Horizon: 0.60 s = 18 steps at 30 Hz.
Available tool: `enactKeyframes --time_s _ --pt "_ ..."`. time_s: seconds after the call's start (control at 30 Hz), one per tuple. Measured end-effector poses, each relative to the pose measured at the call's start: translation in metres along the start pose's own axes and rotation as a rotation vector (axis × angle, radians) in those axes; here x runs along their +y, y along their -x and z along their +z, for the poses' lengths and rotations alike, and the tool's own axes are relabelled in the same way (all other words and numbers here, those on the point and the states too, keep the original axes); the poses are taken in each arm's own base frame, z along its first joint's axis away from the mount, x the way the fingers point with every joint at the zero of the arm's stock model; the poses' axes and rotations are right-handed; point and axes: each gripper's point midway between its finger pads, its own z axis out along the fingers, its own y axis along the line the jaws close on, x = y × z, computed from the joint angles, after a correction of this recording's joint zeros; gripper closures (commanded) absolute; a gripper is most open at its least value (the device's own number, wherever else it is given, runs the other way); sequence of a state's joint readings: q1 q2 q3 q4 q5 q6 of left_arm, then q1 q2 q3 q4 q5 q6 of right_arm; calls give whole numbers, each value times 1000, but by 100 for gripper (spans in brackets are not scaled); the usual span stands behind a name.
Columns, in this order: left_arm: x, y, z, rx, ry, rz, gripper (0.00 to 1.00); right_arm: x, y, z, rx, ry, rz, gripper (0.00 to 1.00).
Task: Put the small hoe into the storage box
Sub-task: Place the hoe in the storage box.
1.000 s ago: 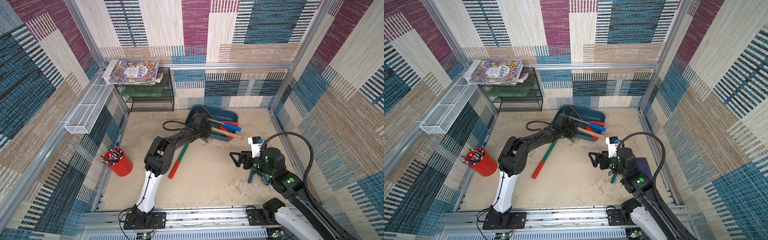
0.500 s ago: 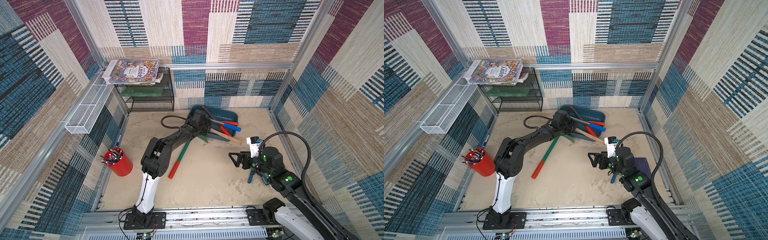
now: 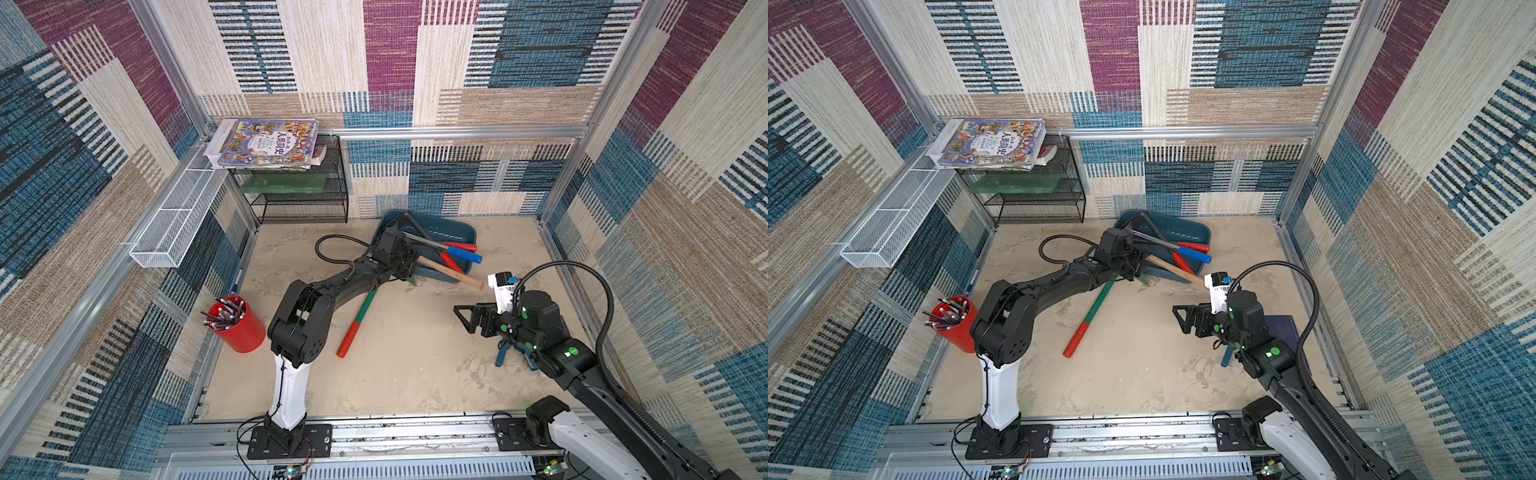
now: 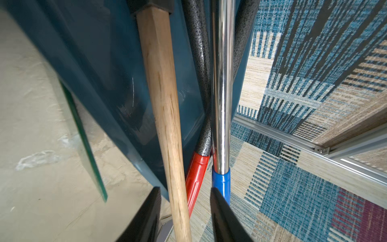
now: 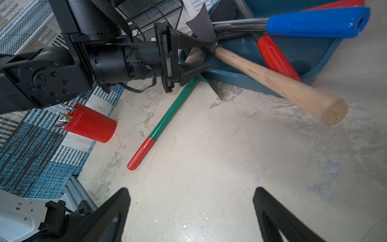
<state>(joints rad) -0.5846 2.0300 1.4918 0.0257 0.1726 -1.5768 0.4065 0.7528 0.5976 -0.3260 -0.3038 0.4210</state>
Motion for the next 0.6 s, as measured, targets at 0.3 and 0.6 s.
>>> enactKeyframes --time_s 0.3,0.6 --pt "-4 -8 -20 26 1 118 48 3 2 6 6 20 -1 4" --pt "-12 -19 -36 89 45 315 48 9 3 8 21 52 -9 4"
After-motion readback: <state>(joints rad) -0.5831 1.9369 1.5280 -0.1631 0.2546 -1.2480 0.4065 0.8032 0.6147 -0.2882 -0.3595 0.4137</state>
